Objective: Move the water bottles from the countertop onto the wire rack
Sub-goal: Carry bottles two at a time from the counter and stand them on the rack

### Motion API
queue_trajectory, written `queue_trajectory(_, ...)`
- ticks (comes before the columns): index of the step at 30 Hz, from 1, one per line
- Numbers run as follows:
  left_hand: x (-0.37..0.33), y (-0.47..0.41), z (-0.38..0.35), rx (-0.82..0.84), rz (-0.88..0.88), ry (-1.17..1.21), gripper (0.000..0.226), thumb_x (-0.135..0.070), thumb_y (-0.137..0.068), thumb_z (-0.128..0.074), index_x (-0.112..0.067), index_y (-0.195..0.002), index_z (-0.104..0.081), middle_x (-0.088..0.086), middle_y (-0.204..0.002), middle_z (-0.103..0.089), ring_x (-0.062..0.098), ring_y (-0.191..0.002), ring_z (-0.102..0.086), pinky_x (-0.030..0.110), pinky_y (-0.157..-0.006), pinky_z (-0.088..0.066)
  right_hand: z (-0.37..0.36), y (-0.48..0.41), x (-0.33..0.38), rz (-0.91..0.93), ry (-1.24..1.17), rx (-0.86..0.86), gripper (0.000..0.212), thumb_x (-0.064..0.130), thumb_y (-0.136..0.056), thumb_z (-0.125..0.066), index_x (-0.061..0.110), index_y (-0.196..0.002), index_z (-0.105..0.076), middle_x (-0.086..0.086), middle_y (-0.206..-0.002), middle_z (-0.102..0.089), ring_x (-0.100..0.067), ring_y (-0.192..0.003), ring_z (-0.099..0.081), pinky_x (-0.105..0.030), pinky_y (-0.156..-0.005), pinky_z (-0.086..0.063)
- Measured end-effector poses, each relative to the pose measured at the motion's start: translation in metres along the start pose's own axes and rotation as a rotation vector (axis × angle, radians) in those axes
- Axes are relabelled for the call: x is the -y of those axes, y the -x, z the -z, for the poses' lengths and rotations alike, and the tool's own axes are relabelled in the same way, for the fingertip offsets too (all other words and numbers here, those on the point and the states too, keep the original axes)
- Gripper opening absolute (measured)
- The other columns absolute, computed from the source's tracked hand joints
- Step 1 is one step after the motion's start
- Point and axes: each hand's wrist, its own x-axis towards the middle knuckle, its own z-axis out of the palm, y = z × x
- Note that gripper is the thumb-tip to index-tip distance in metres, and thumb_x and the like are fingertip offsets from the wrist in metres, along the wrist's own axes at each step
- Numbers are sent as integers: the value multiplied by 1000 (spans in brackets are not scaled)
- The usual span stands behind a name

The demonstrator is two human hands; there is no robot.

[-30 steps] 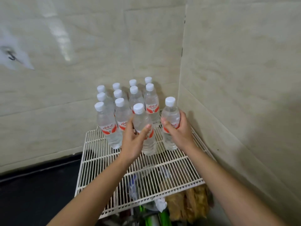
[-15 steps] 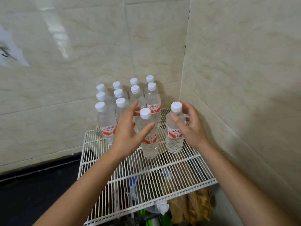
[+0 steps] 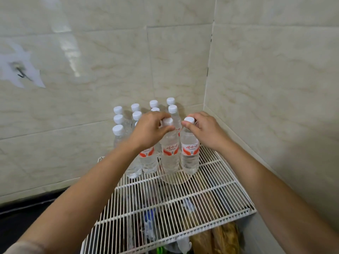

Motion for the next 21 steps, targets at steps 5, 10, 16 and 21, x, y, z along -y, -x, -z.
queue_trajectory(5, 17, -19, 8, 1, 83, -57, 37, -31, -85, -78, -11, -116, -73, 5, -87, -70, 21, -79, -59, 31, -71, -41, -13, -24, 4, 20, -9, 68, 36, 40, -101, -56, 15, -124, -64, -2, -110, -54, -22, -106, -56, -33, -91, -43)
queue_trajectory(10, 29, -19, 5, 17, 99, -77, 29, -31, -84, -79, -12, -105, -75, -4, -74, -60, 18, -72, -55, 25, -63, -33, -28, -42, 3, 9, -40, 64, 37, 39, -101, -57, 12, -125, -65, -9, -115, -58, -24, -109, -56, -31, -92, -40)
queue_trajectory(16, 36, -12, 0, 17, 113, -89, 41, -35, -83, -80, -16, -118, -72, 4, -101, -74, 13, -83, -57, 29, -74, -43, -40, -34, -2, -12, -144, -72, 32, 45, -97, -61, 22, -117, -68, 8, -100, -58, -3, -77, -53, -22, -71, -41)
queue_trajectory(21, 38, -11, 7, 104, 100, -93, 50, -42, -82, -78, -17, -124, -68, 3, -112, -71, 18, -101, -63, 32, -86, -48, -35, -33, 1, -15, -158, -86, 39, 52, -96, -59, 23, -120, -67, 8, -110, -61, -1, -82, -55, -24, -76, -43)
